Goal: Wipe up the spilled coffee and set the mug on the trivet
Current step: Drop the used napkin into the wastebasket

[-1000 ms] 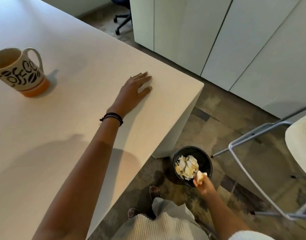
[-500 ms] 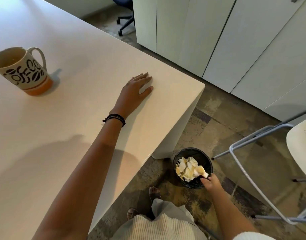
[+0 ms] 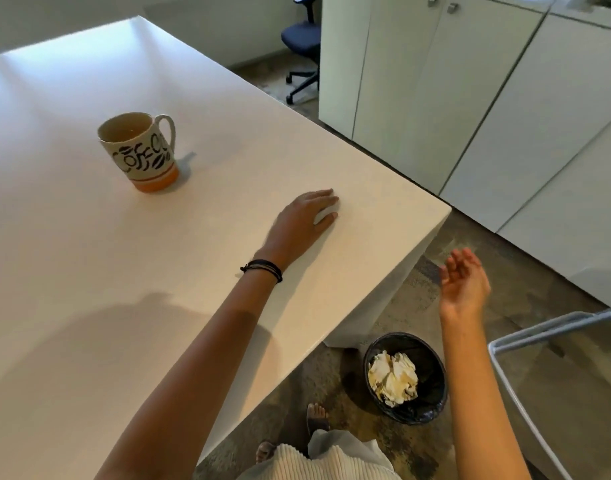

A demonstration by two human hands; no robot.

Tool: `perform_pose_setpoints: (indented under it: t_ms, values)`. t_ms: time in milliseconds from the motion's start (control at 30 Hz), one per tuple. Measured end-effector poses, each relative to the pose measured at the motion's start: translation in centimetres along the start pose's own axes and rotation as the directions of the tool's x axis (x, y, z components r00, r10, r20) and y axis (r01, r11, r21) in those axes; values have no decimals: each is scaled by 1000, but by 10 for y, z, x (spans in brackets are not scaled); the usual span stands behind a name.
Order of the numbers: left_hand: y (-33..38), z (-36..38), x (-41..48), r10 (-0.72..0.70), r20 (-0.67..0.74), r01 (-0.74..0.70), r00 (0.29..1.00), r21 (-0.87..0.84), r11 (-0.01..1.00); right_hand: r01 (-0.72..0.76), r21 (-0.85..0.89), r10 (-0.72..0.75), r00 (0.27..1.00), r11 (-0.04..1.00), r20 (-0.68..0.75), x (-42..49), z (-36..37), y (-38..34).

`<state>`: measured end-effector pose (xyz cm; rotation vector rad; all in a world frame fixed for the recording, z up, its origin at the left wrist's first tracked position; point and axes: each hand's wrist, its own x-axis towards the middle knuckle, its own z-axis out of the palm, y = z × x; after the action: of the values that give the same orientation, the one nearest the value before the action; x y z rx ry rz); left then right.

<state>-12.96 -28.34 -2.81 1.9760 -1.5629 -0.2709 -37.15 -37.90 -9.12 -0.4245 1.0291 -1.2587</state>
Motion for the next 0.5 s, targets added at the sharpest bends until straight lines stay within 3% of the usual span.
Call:
perform_pose_setpoints:
  t_ms: [200,400,500]
  values:
    - [-22,-30,-31,-33,-83,44,996,145,988,-46,71,22,954,996,299,-54,83,-22]
    - [-54,-68,-70,-139,-172,170,975,179,969,-204,-111,232,815,973,531,-94,146,10]
    - [-70,-85,-92,-214,-212,254,954,186,949,-206,-224,302,743,952,597,-116,174,33]
